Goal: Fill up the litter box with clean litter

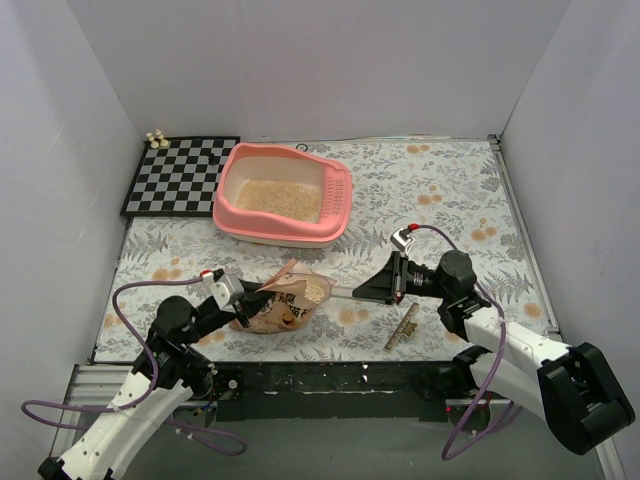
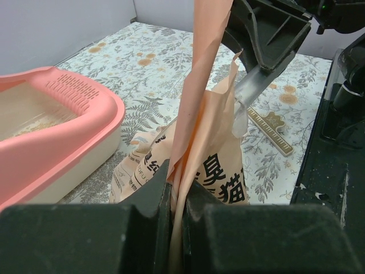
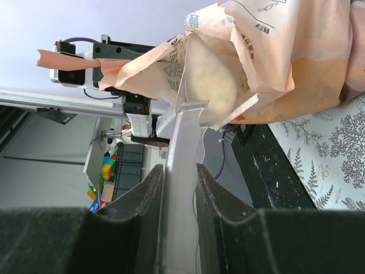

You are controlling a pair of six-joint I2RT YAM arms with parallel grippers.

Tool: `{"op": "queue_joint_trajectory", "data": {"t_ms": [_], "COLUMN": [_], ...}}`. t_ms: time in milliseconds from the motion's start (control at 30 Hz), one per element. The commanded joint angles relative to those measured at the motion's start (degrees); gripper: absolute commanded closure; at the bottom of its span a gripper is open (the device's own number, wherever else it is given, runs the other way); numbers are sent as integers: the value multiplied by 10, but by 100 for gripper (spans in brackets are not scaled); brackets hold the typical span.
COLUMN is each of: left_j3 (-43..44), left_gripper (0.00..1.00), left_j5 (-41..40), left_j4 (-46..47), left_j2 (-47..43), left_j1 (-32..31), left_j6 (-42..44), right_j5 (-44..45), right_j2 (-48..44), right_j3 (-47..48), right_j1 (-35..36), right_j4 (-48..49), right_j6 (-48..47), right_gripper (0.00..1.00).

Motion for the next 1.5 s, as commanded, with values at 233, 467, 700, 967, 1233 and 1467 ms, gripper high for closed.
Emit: {"op": "queue_joint_trajectory", "data": {"t_ms": [233, 467, 700, 967, 1233, 1467], "left_j3": [17, 13, 15, 13, 13, 12], "left_gripper": [100, 100, 100, 100, 100, 100], "left_j5": [-98, -146, -188, -229, -226, -221], "left_j4": [58, 59, 60, 65, 63, 64], "left_j2": [-46, -83, -98, -132, -142, -145], "left_j1": [-1, -1, 9, 31, 39, 43], "left_j6": [19, 28, 27, 24, 18, 17], "right_j5": [45, 73, 76, 94, 150, 179], "right_j2": [-77, -106, -97, -73, -41, 51], "right_j3": [-37, -33, -6, 26, 49, 116], "right_j1": [-6, -5, -5, -3, 1, 4], "right_j4": [24, -16, -39, -46, -8, 42], "right_j6": [60, 74, 74, 82, 112, 118], "right_gripper": [99, 99, 99, 99, 99, 99]}}
